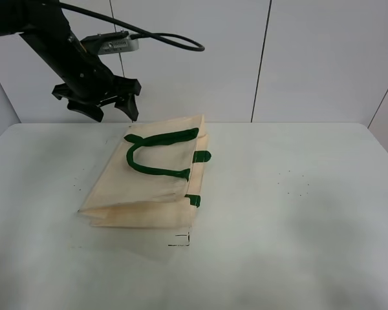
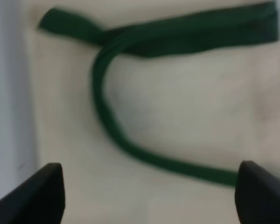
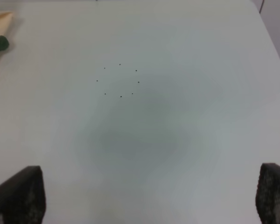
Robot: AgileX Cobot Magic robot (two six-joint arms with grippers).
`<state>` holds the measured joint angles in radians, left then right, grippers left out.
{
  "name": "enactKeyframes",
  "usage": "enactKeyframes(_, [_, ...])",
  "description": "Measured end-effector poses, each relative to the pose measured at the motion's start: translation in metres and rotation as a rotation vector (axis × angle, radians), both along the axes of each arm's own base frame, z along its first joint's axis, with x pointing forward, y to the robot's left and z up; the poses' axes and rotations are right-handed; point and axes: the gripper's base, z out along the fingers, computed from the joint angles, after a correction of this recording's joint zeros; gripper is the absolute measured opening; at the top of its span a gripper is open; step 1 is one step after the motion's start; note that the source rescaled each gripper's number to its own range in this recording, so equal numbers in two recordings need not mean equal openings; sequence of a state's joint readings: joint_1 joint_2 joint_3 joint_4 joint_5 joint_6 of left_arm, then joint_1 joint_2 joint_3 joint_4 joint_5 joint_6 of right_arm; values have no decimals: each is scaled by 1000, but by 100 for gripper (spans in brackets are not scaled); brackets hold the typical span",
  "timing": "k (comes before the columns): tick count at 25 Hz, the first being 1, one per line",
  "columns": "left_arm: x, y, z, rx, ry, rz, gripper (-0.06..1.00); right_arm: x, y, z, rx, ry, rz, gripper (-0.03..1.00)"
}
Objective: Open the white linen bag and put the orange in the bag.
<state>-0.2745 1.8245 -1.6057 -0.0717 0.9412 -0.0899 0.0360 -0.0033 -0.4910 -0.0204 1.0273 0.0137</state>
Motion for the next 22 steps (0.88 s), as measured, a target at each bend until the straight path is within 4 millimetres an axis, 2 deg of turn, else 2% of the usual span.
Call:
enactKeyframes(7, [7, 61, -2, 30, 67, 148, 93, 0, 0, 0, 0, 0, 0, 100])
enactKeyframes(8, [7, 61, -2, 30, 67, 148, 93, 0, 0, 0, 0, 0, 0, 100])
enactKeyframes(12, [3, 95, -3, 134, 129, 203, 93, 0, 0, 0, 0, 0, 0, 100])
enactKeyframes(16, [-5, 99, -5, 163, 215, 205, 92, 0, 0, 0, 0, 0, 0, 100])
enactKeyframes(22, [-11, 98, -6, 151, 231, 207, 92, 0, 0, 0, 0, 0, 0, 100])
